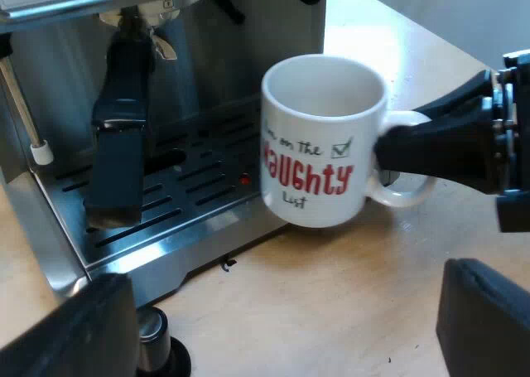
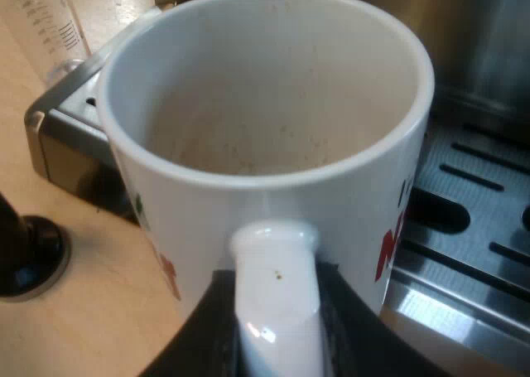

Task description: Place mug into machine

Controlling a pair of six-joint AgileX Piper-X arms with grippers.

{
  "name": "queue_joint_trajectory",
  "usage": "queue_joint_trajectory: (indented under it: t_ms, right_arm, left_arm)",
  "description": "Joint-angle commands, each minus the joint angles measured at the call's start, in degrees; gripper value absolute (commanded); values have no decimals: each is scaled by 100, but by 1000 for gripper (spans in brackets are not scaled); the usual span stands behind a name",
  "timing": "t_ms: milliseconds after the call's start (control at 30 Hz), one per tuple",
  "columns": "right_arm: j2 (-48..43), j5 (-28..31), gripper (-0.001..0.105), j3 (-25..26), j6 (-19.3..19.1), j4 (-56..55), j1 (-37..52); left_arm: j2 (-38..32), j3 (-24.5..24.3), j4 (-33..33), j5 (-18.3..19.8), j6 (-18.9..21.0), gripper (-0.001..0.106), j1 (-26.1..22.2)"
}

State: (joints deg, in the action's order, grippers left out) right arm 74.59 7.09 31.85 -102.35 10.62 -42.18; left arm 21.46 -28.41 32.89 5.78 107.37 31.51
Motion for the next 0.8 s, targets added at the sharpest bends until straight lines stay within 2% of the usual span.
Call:
queue_joint_trajectory:
  t_ms: [33,500,667,800]
  right_arm:
    - [80,-2,0,176,-34,382,-17]
    - [809,-2,0,690,-34,684,-45]
    - [1166,232,0,859,-21,921,-243]
    - [1493,839,0,978,441,1160,-455]
  left_arm:
    - [-9,-52,-37,40,64,81,31]
    - [-9,-52,-37,40,64,81,31]
    - [-9,-52,-37,40,64,81,31]
    - [-9,-52,-37,40,64,81,31]
